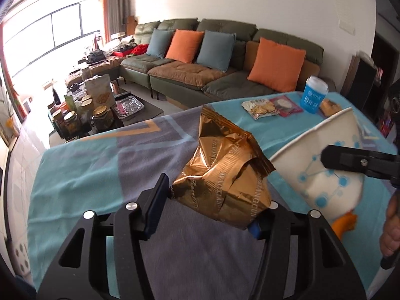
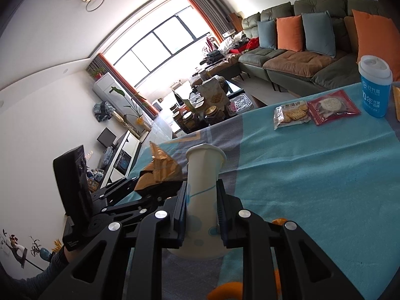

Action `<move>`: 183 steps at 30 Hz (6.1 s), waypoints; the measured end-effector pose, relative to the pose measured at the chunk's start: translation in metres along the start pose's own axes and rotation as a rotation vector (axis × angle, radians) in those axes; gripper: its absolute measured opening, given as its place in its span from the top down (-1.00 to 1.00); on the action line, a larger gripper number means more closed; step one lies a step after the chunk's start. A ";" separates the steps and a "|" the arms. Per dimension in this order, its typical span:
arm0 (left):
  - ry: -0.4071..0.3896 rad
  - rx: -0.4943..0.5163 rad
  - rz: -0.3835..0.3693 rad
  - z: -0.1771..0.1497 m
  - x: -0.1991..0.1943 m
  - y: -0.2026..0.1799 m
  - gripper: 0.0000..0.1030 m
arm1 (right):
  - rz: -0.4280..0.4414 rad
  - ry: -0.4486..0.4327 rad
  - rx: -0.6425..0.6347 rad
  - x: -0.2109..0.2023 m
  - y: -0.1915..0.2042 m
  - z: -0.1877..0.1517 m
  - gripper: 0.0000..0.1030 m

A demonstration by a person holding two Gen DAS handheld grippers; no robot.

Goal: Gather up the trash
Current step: 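Carry the gold bag and white paper cup over the teal trash bin, then open both tools to drop the bag and cup into the bin, then move both tools back over the table toward the orange peels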

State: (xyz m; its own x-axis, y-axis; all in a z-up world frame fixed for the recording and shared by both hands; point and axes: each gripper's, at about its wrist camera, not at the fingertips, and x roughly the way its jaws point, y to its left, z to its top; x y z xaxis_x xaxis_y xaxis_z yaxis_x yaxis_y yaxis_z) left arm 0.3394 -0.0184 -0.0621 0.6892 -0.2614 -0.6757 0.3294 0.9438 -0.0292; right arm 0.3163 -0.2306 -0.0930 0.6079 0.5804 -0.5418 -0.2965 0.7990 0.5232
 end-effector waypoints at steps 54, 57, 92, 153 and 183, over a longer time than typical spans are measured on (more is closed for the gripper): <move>-0.259 -0.591 0.552 -0.292 -0.428 0.223 -0.06 | 0.367 0.261 -0.613 0.111 0.376 -0.117 0.62; -0.202 -0.617 0.555 -0.302 -0.409 0.234 -0.06 | 0.347 0.314 -0.649 0.138 0.392 -0.130 0.62; 0.140 -0.708 0.603 -0.314 -0.222 0.305 -0.81 | 0.151 0.515 -0.650 0.254 0.392 -0.166 0.23; -0.346 -0.234 0.156 -0.132 -0.245 -0.028 -0.89 | -0.269 -0.346 -0.374 -0.121 0.128 -0.084 -0.87; -0.188 -0.011 0.059 -0.111 -0.128 -0.101 -0.89 | -0.427 -0.212 -0.173 -0.114 0.011 -0.078 -0.87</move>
State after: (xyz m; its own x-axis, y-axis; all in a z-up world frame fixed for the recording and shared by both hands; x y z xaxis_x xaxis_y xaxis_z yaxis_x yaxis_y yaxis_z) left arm 0.1461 -0.0576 -0.0547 0.8159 -0.2374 -0.5272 0.2779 0.9606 -0.0024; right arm 0.1859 -0.2758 -0.0766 0.8326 0.1661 -0.5284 -0.0960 0.9828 0.1577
